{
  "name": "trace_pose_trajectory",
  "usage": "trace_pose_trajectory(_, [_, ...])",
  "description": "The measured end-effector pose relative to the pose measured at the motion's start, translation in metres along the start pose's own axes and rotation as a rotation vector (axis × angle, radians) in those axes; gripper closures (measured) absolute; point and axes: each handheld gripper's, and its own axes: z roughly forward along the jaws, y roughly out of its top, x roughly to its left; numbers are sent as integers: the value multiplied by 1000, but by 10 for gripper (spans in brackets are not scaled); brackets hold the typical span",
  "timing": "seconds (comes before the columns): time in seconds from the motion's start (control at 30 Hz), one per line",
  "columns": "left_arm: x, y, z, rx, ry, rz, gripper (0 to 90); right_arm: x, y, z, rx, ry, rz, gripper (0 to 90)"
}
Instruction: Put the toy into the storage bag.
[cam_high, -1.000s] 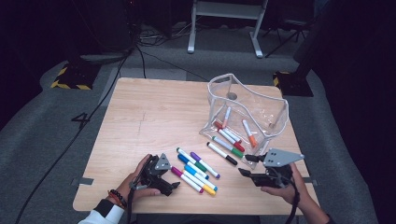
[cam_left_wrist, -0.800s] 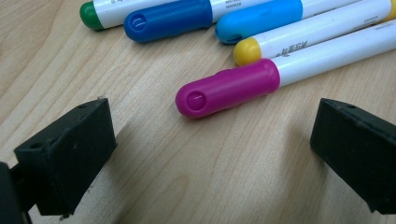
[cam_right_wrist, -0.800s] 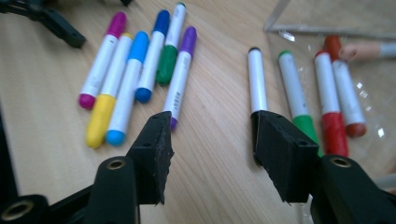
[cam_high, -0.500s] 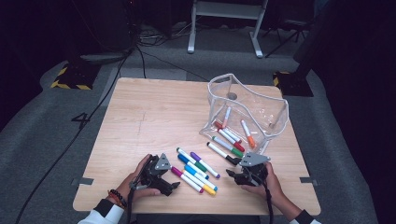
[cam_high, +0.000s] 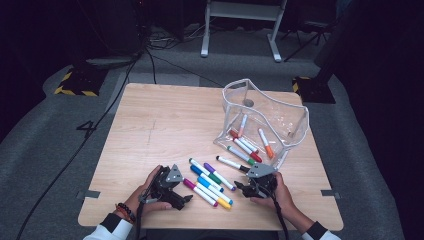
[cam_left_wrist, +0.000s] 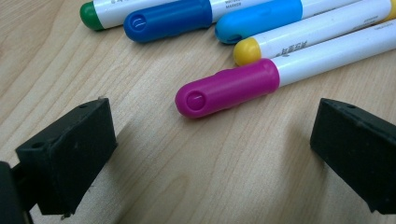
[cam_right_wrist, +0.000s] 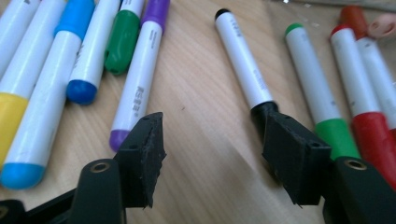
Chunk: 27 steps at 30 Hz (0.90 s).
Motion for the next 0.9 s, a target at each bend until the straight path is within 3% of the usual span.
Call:
trace_pose_trajectory(0.27, [0,0,0,0,-1,0,4,0,13,13,13,-59,-18,363])
trace_pose_trajectory(0.43, [-1,0,0,1,-4,1,5,-6,17,21,26,-64,13,383])
trace_pose_trajectory(0.6, [-1,0,0,0,-4,2,4,-7,19,27,41,-38,48,409])
trace_pose_trajectory(0.7, [-1,0,0,0,-4,2,5,-6,19,27,40,-7,73,474])
trace_pose_trajectory(0.9, [-1,0,0,1,-4,2,5,-6,16,25,25,59,73,613])
